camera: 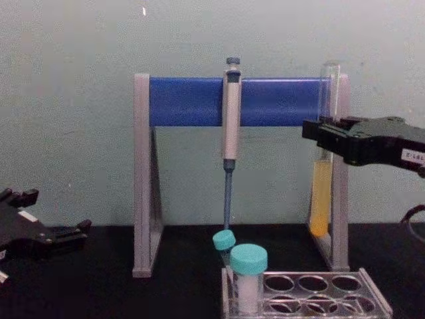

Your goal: Pick up the test tube from the test tube rack, shake it, then place it back into the test tube rack.

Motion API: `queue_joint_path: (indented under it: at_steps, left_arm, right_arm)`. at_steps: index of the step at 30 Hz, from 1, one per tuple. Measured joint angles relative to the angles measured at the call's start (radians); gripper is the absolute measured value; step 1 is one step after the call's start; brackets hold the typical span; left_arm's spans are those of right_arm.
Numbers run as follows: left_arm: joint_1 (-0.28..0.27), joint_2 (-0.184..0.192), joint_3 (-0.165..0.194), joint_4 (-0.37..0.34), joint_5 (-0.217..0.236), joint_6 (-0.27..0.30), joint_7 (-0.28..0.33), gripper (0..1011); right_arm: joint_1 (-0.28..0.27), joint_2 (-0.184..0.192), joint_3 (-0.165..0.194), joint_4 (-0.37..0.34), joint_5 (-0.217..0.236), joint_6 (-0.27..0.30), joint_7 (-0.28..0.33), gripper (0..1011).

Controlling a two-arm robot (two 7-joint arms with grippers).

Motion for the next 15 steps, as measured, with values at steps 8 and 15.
queue_joint_path:
  at_steps: [8,15]
  left_arm:
    - [0.000,0.000,0.000,0.000,0.000,0.000,0.000,1010]
    - [0.000,0.000,0.000,0.000,0.000,0.000,0.000,1010]
  right_arm:
    - [-0.001,0.000,0.002,-0.003,0.002,-0.001,0.000,233]
    - [-0.001,-0.001,0.004,-0.003,0.005,-0.001,0.000,233]
